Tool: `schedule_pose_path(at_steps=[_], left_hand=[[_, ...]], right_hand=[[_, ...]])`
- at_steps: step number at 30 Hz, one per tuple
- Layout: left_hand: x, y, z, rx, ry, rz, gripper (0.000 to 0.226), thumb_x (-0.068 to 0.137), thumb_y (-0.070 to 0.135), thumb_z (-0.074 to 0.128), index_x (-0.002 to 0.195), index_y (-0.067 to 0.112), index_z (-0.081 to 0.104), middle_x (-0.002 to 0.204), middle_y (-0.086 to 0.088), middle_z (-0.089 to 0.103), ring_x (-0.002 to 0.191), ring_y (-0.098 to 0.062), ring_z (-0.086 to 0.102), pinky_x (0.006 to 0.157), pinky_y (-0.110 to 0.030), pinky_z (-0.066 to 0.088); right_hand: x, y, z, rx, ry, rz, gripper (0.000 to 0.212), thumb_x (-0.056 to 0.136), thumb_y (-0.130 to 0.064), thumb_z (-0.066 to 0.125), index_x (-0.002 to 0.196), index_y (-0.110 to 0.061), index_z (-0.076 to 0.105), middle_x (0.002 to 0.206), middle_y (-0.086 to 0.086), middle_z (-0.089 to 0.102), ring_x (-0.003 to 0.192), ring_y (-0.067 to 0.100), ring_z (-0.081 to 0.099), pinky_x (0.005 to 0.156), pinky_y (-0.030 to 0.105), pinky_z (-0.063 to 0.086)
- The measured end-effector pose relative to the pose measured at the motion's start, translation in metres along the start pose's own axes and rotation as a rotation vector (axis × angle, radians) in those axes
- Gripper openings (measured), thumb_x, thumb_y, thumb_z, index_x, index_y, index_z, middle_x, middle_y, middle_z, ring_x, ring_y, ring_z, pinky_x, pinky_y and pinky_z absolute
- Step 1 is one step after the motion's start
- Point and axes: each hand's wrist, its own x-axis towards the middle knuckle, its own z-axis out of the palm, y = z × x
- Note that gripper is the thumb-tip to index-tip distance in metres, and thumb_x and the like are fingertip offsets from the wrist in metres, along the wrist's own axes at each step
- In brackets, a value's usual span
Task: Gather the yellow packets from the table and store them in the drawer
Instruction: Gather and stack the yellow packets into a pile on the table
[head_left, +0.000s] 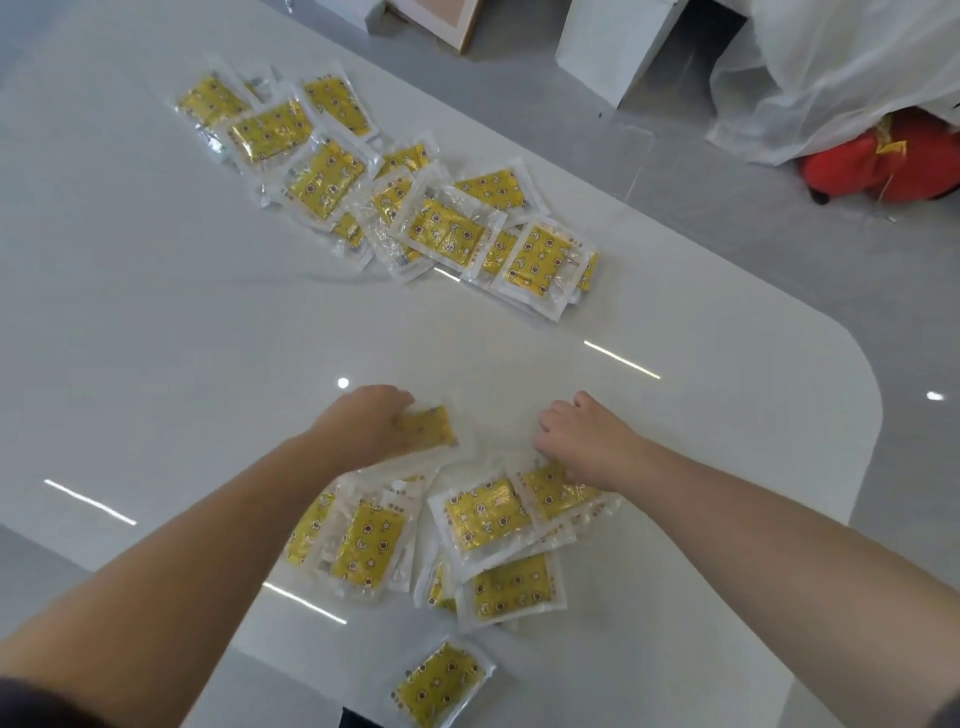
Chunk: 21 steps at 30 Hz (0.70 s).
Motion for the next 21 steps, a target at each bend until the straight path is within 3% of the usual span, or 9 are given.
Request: schedule_pose_path(at_steps=[3, 6, 9, 11, 14, 18, 21], left_hand=[[-0.007, -0.022, 0.004, 0.385, -0.077, 0.153, 0.035, 0.088, 0.046, 0.059, 0.117, 0.027, 0.062, 0.133, 0.006, 0.042, 0.123, -0.015, 0.042, 0.099, -0.03, 0.034], [-0.01, -0.023, 0.017, 0.484, -0.015, 0.273, 0.034, 0.088, 0.04, 0.062, 0.121, 0.033, 0.061, 0.147, 0.008, 0.03, 0.136, -0.013, 0.03, 0.111, -0.031, 0.025], [-0.007, -0.022, 0.024, 0.569, 0.061, 0.361, 0.031, 0.088, 0.033, 0.062, 0.119, 0.034, 0.062, 0.154, 0.005, 0.023, 0.144, -0.014, 0.018, 0.118, -0.034, 0.016], [-0.004, -0.021, 0.024, 0.61, 0.058, 0.395, 0.032, 0.088, 0.03, 0.061, 0.12, 0.033, 0.062, 0.154, 0.004, 0.021, 0.145, -0.016, 0.018, 0.119, -0.038, 0.015], [-0.002, -0.018, 0.022, 0.71, 0.044, 0.414, 0.032, 0.09, 0.026, 0.059, 0.122, 0.031, 0.06, 0.148, 0.002, 0.029, 0.134, -0.018, 0.032, 0.111, -0.037, 0.027], [0.001, -0.016, 0.023, 0.732, 0.023, 0.41, 0.033, 0.091, 0.022, 0.058, 0.124, 0.028, 0.055, 0.139, -0.003, 0.032, 0.113, -0.019, 0.045, 0.101, -0.035, 0.037], [0.001, -0.019, 0.024, 0.718, 0.025, 0.413, 0.034, 0.091, 0.02, 0.058, 0.124, 0.028, 0.054, 0.137, -0.003, 0.033, 0.11, -0.018, 0.047, 0.1, -0.034, 0.037]], right_hand=[[-0.003, -0.001, 0.004, 0.05, 0.033, 0.024, 0.023, 0.083, -0.003, 0.06, 0.094, -0.021, 0.053, 0.099, 0.0, 0.047, 0.101, 0.021, 0.047, 0.077, 0.033, 0.026], [-0.003, 0.002, 0.005, 0.119, 0.105, 0.037, 0.028, 0.079, 0.003, 0.056, 0.079, -0.023, 0.046, 0.087, -0.003, 0.038, 0.093, 0.022, 0.049, 0.071, 0.03, 0.025], [-0.006, 0.005, -0.008, 0.228, 0.076, 0.001, 0.02, 0.086, -0.003, 0.051, 0.081, -0.021, 0.046, 0.088, -0.004, 0.043, 0.091, 0.019, 0.048, 0.075, 0.032, 0.037], [-0.008, 0.002, -0.02, 0.381, -0.008, -0.008, 0.014, 0.089, -0.006, 0.048, 0.083, -0.018, 0.049, 0.085, -0.002, 0.051, 0.084, 0.021, 0.051, 0.072, 0.035, 0.041], [-0.006, -0.011, -0.034, 0.495, -0.079, -0.017, 0.016, 0.089, -0.003, 0.045, 0.09, -0.018, 0.047, 0.08, -0.001, 0.05, 0.074, 0.023, 0.048, 0.064, 0.035, 0.039], [0.008, -0.027, -0.041, 0.59, -0.167, 0.005, 0.036, 0.094, -0.009, 0.051, 0.126, -0.025, 0.049, 0.117, 0.002, 0.058, 0.103, 0.023, 0.056, 0.085, 0.039, 0.048], [0.022, -0.039, -0.04, 0.568, -0.212, 0.024, 0.051, 0.089, -0.023, 0.066, 0.135, -0.025, 0.045, 0.129, 0.003, 0.056, 0.111, 0.024, 0.056, 0.086, 0.037, 0.048]])
